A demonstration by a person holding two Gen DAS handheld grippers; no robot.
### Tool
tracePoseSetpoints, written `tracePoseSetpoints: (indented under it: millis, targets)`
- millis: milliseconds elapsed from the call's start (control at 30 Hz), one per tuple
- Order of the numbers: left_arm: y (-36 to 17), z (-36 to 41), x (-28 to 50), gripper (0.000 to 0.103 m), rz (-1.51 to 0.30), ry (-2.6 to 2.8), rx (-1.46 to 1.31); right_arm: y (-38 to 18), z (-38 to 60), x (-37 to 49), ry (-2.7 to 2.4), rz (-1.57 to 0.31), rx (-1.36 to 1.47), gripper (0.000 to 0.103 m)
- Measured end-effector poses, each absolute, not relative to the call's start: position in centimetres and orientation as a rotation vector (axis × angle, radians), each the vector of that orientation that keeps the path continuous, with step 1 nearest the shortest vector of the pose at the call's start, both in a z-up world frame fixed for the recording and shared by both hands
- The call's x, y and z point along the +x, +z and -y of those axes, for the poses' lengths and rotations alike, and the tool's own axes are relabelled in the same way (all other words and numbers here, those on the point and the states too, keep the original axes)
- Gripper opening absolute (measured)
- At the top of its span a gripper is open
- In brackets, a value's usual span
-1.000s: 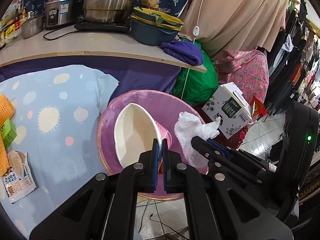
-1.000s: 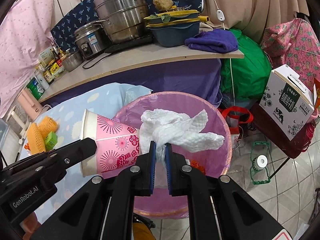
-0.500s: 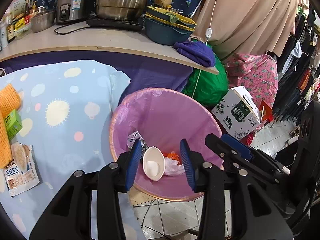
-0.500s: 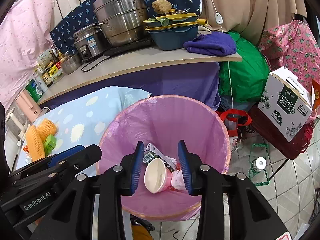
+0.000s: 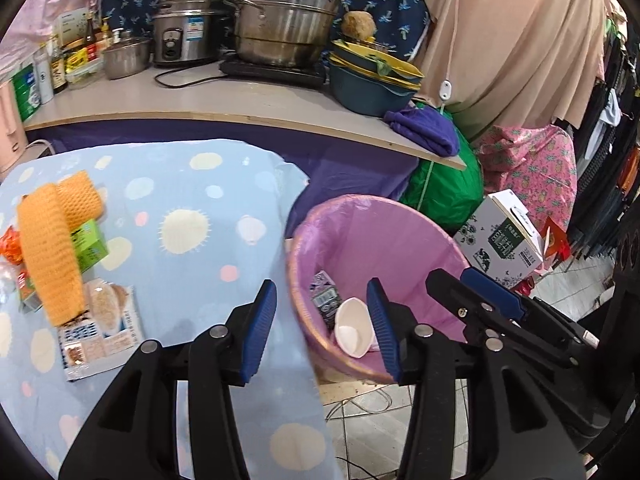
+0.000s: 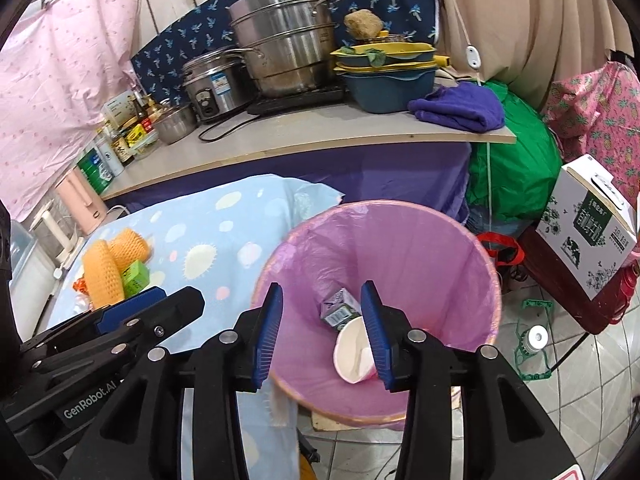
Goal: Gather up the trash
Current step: 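Move both open tools back over the trash on the table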
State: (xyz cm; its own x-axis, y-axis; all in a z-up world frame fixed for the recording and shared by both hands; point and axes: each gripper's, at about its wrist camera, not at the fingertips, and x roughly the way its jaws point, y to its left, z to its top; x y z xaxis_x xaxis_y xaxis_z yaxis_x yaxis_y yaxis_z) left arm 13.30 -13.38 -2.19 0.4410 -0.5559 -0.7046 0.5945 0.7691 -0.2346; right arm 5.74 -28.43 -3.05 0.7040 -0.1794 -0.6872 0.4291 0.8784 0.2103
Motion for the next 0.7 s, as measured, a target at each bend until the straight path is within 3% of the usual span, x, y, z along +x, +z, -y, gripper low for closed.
tracePoseSetpoints:
  millis: [400,700]
  targets:
    - [-2.9,3.3,15.4,0.062,-0.869,-0.486,-0.01,-3.9,20.7,9.1,-0.203,-0.766,0.31,0.041]
    - [-6.6,-4.1,18.0,0.063,-0.947,-0.303,-0.055,-5.4,15.6,11.4,-0.119,-0.816,0.273,0.041]
